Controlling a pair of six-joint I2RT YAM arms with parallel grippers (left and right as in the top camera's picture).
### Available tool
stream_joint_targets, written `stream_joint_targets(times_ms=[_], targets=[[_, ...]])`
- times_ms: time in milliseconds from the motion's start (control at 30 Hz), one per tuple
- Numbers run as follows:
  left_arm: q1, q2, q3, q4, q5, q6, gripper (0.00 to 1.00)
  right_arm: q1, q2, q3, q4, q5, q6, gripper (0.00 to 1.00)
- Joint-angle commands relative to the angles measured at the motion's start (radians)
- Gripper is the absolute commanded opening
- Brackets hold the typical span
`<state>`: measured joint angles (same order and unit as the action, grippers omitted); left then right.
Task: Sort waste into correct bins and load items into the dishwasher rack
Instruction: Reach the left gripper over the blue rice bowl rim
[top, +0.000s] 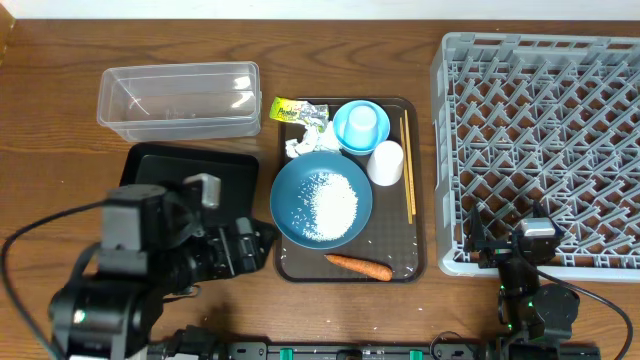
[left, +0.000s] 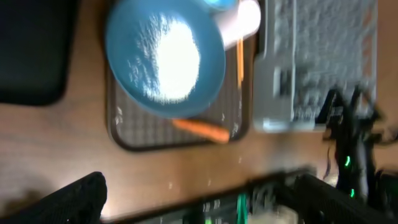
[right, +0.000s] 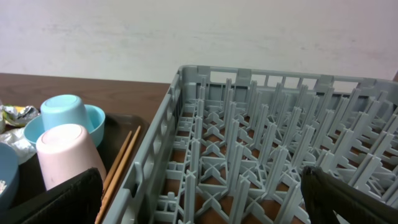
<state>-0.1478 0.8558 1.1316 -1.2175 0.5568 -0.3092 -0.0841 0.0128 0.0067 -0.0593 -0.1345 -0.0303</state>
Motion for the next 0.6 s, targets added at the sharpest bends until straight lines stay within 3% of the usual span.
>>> stream_joint_targets(times_ms=[0, 167, 300, 467, 567], targets=[[-0.110, 0.091, 0.035, -0.037, -0.091, 0.027, 0.98, 0.020, -0.002, -0.001, -0.004, 0.003, -0.008, 0.99], [-0.311, 0.296, 0.101, -0.068, -0.314, -0.037, 0.98, 0.020, -0.002, -0.001, -0.004, 0.003, -0.008, 0.99], [-0.419, 0.434, 0.142, -0.006, -0.424, -0.083, 0.98, 0.020, -0.002, -0.001, -0.004, 0.003, -0.008, 0.99], [-0.463, 0.515, 0.142, 0.142, -0.426, -0.123, 0.98, 0.020, -0.002, -0.001, -0.004, 0.003, -0.008, 0.99], [-0.467, 0.552, 0.142, 0.210, -0.426, -0.254, 0.98, 0.020, -0.002, -0.001, -0.004, 0.003, -0.008, 0.99]])
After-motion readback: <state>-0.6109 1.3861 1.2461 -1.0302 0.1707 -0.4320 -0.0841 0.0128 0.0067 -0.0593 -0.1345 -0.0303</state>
